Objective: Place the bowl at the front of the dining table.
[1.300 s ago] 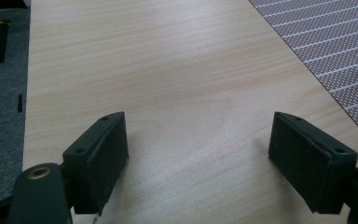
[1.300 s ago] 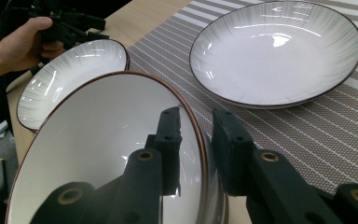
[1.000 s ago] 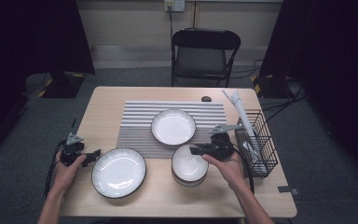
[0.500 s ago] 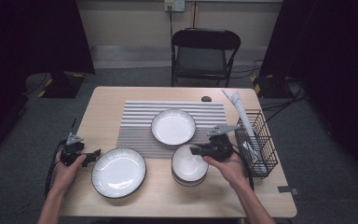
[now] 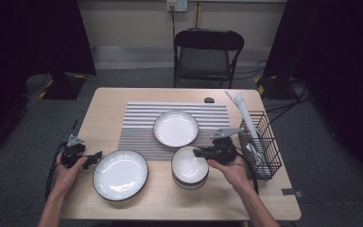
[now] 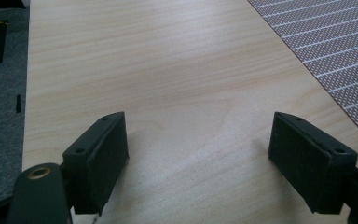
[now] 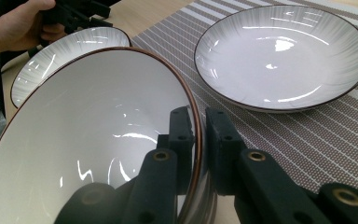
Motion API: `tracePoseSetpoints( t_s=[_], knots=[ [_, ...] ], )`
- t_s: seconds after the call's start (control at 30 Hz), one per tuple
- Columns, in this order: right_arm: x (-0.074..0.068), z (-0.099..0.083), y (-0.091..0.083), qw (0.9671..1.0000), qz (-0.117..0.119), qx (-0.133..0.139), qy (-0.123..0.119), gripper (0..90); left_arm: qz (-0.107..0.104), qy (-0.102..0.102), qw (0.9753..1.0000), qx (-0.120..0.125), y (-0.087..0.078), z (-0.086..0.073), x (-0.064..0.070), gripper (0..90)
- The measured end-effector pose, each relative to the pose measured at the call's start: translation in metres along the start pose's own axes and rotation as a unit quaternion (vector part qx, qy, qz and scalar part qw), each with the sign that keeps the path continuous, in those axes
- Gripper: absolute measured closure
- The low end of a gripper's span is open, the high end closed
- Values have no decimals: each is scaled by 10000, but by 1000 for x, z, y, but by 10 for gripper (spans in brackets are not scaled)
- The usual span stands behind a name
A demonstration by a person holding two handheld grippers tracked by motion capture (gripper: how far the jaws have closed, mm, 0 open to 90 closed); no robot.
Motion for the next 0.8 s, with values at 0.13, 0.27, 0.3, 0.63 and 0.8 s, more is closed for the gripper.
tracePoseSetpoints(
  t_s=[0.13,0.27,0.3,0.63,0.8],
  knots=[
    [1,1,-1,9999,-27,88,69,821,-1,1,10000,0,0,0,0,194],
    [2,2,-3,9998,-51,129,135,822,1,-8,10000,3,0,0,1,194],
    [3,2,-3,9998,-69,132,151,822,6,-4,10000,6,0,0,1,194],
    [3,2,-4,9996,-86,152,203,822,-2,-15,10000,17,1,0,1,191],
    [2,3,-3,9995,-94,178,244,823,32,20,10000,-12,1,0,2,176]
  ],
)
Point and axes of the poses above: each handheld gripper's, and its own axes: y roughly forward along the jaws, z roughly out of its top, x roughly to its right, the point moved 6 cm from there along y, roughly forward along the jaws, and after that the axes turned 4 degrees about -x, right-handed, at the moved point
